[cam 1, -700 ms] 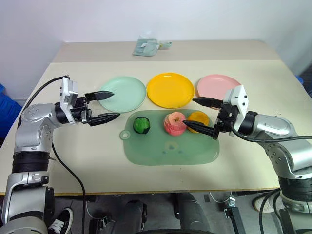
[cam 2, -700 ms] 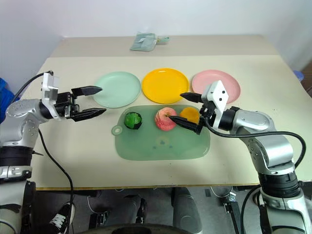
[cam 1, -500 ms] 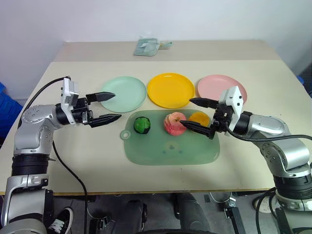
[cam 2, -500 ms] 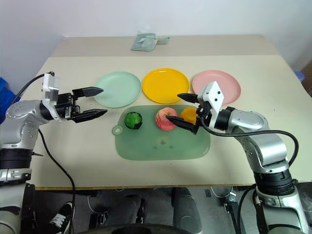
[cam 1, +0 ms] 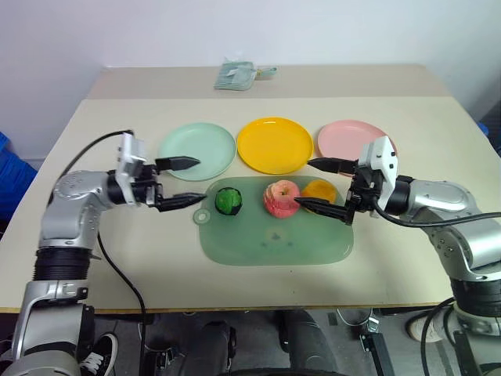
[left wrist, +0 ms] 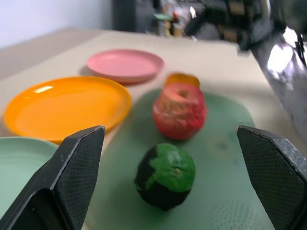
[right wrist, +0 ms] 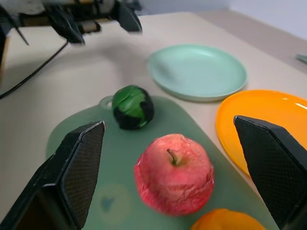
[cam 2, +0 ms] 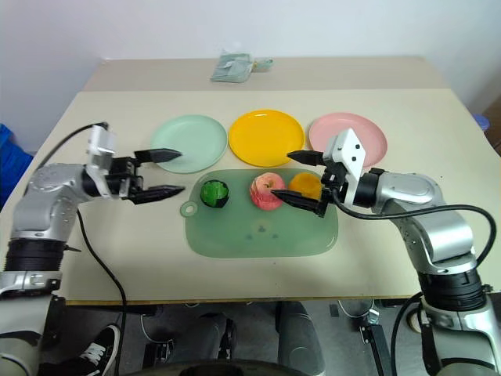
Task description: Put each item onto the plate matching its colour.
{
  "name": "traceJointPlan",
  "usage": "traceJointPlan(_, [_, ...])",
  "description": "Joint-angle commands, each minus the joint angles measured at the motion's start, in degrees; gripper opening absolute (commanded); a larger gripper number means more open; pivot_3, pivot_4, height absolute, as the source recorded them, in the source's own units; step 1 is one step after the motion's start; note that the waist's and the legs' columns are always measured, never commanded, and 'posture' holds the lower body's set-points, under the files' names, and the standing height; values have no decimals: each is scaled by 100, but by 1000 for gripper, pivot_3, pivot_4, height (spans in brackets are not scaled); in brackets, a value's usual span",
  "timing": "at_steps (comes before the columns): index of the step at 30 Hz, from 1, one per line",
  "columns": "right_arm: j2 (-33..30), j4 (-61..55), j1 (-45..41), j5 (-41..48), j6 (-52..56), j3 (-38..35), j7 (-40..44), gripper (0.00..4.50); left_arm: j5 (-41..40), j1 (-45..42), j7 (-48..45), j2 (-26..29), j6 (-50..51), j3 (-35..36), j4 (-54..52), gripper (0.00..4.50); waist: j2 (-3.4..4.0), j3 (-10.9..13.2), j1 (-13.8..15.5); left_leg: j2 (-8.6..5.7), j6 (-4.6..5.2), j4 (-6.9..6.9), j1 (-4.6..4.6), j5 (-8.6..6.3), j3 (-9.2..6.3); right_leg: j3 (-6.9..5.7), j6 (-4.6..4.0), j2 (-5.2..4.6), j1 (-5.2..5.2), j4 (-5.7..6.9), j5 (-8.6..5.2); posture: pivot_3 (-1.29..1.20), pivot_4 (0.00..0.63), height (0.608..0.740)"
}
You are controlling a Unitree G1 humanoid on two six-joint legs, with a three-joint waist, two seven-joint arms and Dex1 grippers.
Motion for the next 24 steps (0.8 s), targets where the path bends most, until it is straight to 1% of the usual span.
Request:
traceJointPlan(1, [-101, -181, -6, -9, -93, -100, 54, 4399, 321, -272, -48, -155, -598, -206, 308, 4500, 0, 0, -8, 0, 0, 0, 0, 0, 0, 0, 0, 1, 0, 0, 0, 0, 150, 740])
traceJointPlan(3, [-40, -133, -105, -59, -119, -39, 16, 4399, 549, -427, -10, -272, -951, -331, 591, 4500, 0, 0, -16, 1, 0, 0, 0, 0, 0, 0, 0, 2, -1, 1, 0, 0, 150, 740])
traceJointPlan(7, [101, 7, -269, -179, -156, 104, -61, 4399, 1215, -704, 352, -608, -2013, -603, 1371, 4500, 0, 0, -11, 1, -1, 0, 3, 1, 4, 1, 0, 1, -1, 0, 0, 0, 150, 740])
traceJointPlan(10, [97, -121, -197, -133, -69, -3, -165, 4399, 1303, -747, 317, -804, -2258, -700, 1696, 4500, 0, 0, -7, 1, -1, 0, -1, 0, 2, 1, 0, 1, -1, 1, 0, 0, 150, 740])
traceJointPlan(16, [-12, -336, -44, -118, 54, -147, -335, 4399, 1503, -824, 106, -928, -2674, -872, 2466, 4500, 0, 0, -8, -1, 3, 1, -2, -2, 3, 1, 0, -1, -2, 0, 0, 0, 150, 740])
traceJointPlan(19, [-70, -429, -7, -97, 123, -233, -421, 4500, 1522, -852, 59, -1015, -2879, -851, 2811, 3638, 0, 0, -8, -1, 5, 2, 0, -3, 3, 1, 0, 0, -2, 2, 0, 0, 150, 740])
traceJointPlan(21, [-95, -493, 24, -76, 174, -259, -457, 4500, 1555, -891, 200, -1075, -3076, -798, 2942, 2731, -1, -1, -6, 0, 27, 2, -1, -14, 3, 1, 0, -1, -2, 2, 0, 0, 150, 740])
traceJointPlan(24, [-117, -565, 89, -77, 223, -286, -506, 4500, 1489, -1022, 293, -1191, -3167, -725, 3137, 2731, -1, -1, 12, -1, 28, 4, -1, -15, 2, 1, 0, -1, 0, 2, 0, 0, 150, 740])
